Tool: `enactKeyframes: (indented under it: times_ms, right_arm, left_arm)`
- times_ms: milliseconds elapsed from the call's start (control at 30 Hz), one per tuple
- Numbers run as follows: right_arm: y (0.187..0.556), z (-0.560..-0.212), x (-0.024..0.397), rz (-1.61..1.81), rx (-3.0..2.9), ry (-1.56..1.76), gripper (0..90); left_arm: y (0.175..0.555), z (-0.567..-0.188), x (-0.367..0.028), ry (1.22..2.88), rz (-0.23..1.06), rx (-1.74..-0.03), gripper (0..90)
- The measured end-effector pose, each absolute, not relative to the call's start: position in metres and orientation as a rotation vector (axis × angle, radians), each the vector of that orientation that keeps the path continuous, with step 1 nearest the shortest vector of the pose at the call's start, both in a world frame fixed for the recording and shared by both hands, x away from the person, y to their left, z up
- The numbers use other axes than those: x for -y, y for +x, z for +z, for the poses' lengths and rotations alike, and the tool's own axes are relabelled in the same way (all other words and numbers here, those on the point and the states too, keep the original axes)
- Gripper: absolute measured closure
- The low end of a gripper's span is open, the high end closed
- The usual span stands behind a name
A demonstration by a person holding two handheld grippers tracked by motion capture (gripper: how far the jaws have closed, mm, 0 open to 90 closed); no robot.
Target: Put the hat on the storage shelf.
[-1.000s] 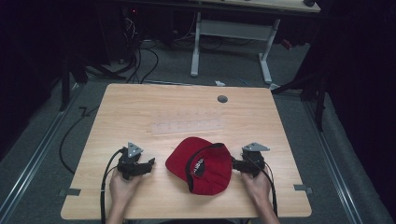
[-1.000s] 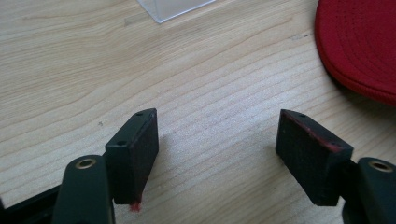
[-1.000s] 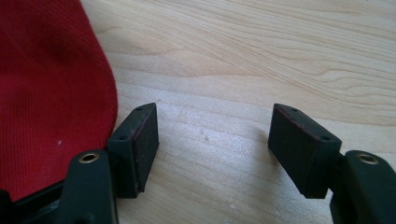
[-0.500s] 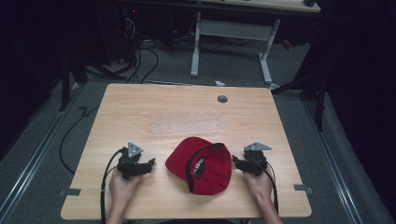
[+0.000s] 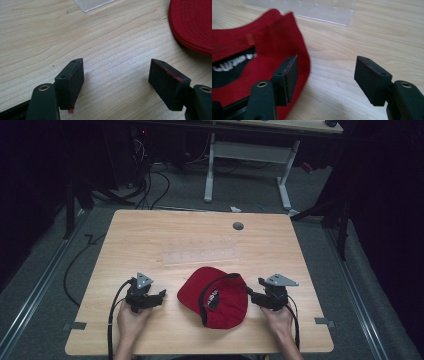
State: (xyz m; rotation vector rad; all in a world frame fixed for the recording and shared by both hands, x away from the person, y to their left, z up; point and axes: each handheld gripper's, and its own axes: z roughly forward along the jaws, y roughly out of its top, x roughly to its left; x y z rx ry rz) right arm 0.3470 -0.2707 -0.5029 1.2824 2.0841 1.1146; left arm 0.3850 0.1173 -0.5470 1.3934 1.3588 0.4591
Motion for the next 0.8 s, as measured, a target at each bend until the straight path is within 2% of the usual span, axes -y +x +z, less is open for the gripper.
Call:
enactKeyframes:
  times_ms: [300,800]
  right_arm:
    - [0.360,-0.494,0.249,1.166,-2.170,1.208,31.4]
    - [0.382,-0.505,0.232,1.202,-2.248,1.238,29.9]
  left_arm:
    - [0.385,-0.547,-0.117,1.393,0.460,-1.359,28.7]
    - [0.385,-0.547,-0.117,1.394,0.459,-1.359,28.6]
